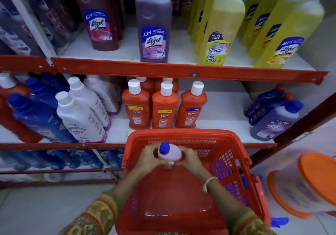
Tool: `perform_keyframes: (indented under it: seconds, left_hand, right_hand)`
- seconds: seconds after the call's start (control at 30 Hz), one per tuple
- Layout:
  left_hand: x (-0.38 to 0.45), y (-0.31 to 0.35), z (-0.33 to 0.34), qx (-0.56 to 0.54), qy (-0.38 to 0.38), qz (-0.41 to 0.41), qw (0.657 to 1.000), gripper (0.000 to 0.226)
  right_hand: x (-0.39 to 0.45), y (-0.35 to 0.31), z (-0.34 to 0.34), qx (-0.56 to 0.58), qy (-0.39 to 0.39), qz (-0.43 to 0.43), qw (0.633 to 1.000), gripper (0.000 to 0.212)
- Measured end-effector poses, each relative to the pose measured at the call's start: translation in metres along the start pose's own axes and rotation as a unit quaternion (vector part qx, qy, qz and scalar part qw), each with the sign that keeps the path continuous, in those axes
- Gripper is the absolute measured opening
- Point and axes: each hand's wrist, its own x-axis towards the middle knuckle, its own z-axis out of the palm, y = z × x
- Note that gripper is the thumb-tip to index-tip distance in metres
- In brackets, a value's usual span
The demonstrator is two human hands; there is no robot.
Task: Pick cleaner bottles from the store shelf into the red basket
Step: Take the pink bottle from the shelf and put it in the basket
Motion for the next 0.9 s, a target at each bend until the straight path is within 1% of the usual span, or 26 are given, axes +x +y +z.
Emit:
perform_keyframes:
  seconds: [0.07, 0.2, 0.33, 0.43, 0.57, 0.63, 0.7, 0.77, 0.83, 0.9]
  left_hand:
    - [-0.003, -0.023, 0.009, -0.002, 0.0, -0.045, 0.999, 0.065]
    - [-0.003, -0.057, 0.023, 0.01, 0.0, -0.099, 0.995, 0.071]
    - [-0.005, -0.081, 0.03, 0.021, -0.009, -0.132, 0.991, 0.074]
    - [-0.009, -0.077, 0.029, 0.017, -0.01, -0.129, 0.991, 0.081]
    - [-0.013, -0.078, 0.027, 0.038, -0.014, -0.136, 0.99, 0.073]
    - [-0.015, -0.08, 0.025, 0.065, -0.009, -0.13, 0.989, 0.074]
    - [-0.016, -0.078, 0.023, 0.102, -0.015, -0.126, 0.987, 0.069]
    - [-0.017, -0.068, 0.018, 0.144, -0.037, -0.122, 0.981, 0.064]
    - [-0.018, -0.055, 0.01, 0.187, -0.07, -0.11, 0.974, 0.066]
    - [-0.018, -0.039, -0.001, 0.209, -0.066, -0.08, 0.972, 0.066]
  right_hand:
    - [0.001, 0.014, 0.015, -0.026, -0.006, 0.027, 0.999, 0.072]
    - [0.001, 0.037, 0.04, -0.061, -0.019, 0.071, 0.995, 0.056]
    - [0.001, 0.052, 0.056, -0.08, -0.024, 0.098, 0.992, 0.06]
    - [0.002, 0.055, 0.061, -0.094, -0.031, 0.104, 0.99, 0.062]
    - [0.001, 0.058, 0.065, -0.111, -0.041, 0.109, 0.987, 0.06]
    - [0.0, 0.057, 0.066, -0.115, -0.042, 0.105, 0.987, 0.059]
    - [0.0, 0.052, 0.064, -0.125, -0.054, 0.093, 0.986, 0.058]
    - [0.001, 0.044, 0.058, -0.143, -0.078, 0.079, 0.984, 0.056]
    - [0.004, 0.031, 0.046, -0.148, -0.106, 0.061, 0.981, 0.055]
    - [0.008, 0.01, 0.027, -0.132, -0.12, 0.036, 0.983, 0.057]
